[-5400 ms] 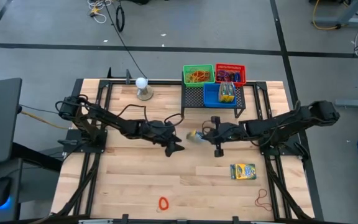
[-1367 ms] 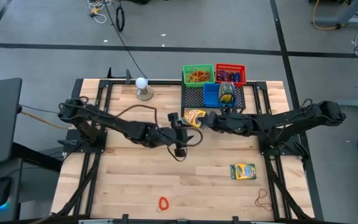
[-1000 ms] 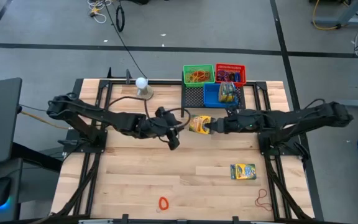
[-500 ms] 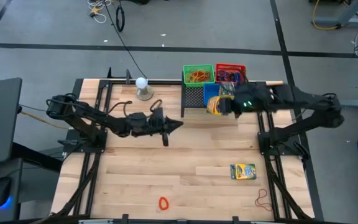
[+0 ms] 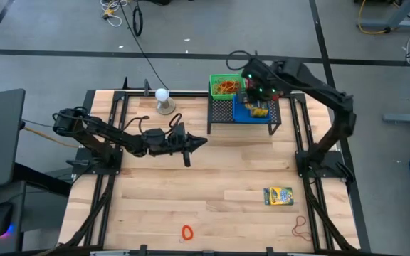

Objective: Pick & Place Office Desk Supplies
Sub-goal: Put the yellow crayon box into the blue bin

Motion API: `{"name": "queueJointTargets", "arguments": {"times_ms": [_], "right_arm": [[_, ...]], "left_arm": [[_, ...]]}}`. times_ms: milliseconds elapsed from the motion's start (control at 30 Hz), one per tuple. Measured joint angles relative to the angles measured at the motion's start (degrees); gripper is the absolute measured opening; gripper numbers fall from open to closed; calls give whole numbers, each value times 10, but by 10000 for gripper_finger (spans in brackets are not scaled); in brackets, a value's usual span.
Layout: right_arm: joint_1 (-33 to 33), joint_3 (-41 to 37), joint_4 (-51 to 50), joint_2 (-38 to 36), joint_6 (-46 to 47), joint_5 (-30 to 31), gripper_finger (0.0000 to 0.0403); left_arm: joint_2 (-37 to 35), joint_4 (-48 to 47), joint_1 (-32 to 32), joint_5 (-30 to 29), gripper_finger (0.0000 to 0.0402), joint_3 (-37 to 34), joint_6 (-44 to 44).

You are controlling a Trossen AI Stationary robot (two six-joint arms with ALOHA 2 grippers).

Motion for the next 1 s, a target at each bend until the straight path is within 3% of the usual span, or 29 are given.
{"name": "queueJointTargets", "arguments": {"times_ms": [400, 1000], "right_arm": [[-57, 1, -28, 24, -52, -90, 110], [-64, 1, -27, 66, -73, -85, 130]], "left_arm": [[0, -12, 0, 21, 11, 0, -9], [1, -19, 0, 25, 11, 0, -13]]}}
